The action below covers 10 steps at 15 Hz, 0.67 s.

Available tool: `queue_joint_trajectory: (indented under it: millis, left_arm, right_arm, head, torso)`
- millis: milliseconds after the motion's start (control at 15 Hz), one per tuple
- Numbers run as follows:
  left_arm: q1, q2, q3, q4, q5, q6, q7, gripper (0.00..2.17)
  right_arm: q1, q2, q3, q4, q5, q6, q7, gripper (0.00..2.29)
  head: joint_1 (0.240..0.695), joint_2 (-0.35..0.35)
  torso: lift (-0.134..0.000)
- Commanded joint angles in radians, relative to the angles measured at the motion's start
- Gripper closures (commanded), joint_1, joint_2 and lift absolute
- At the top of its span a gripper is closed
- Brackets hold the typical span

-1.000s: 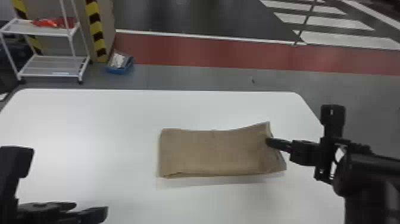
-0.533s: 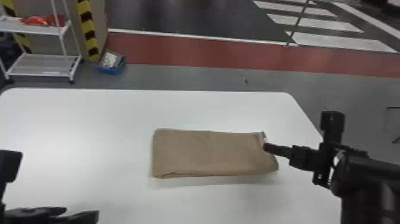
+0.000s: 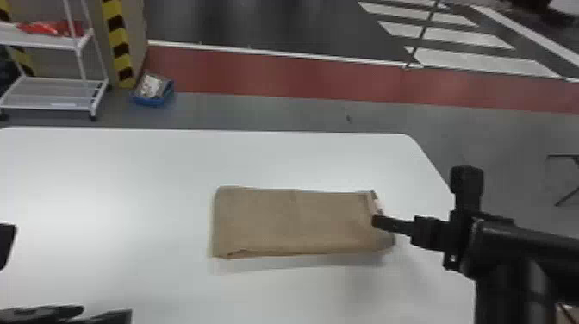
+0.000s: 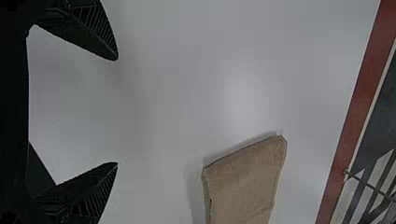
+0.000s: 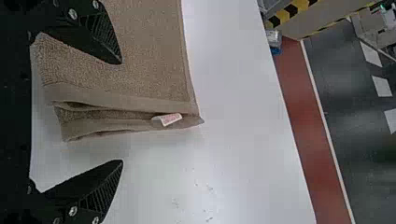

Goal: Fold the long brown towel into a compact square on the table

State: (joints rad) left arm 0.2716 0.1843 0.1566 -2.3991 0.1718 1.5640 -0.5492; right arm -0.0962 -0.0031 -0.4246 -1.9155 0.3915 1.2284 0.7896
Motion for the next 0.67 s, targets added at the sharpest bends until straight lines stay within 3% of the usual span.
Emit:
queue_joint_trajectory:
  millis: [0,200,333,600]
  left_arm:
    - [0.001,0.001,0.001,0.0,0.0,0.007,0.0,0.08]
    - [0.003,0.001,0.003,0.0,0.0,0.007,0.0,0.08]
    - [0.004,0.001,0.008,0.0,0.0,0.007,0.0,0.08]
    - [0.004,0.003,0.006,0.002,0.0,0.007,0.0,0.08]
  right_arm:
    - [-0.028,-0.003,0.006,0.078,0.03,-0.036,-0.004,0.15]
    - [-0.034,0.002,0.02,0.128,0.04,-0.091,-0.021,0.23]
    - [-0.037,0.003,0.023,0.147,0.047,-0.118,-0.018,0.44]
    - [-0.03,0.004,-0.008,0.128,0.009,-0.125,-0.003,1.44]
  head:
    - [0.695,-0.23]
    - [0.695,-0.231]
    - [0.695,-0.227]
    - [0.695,-0.217]
  torso:
    - [-0.124]
    - [-0.124]
    - [-0.124]
    - [-0.124]
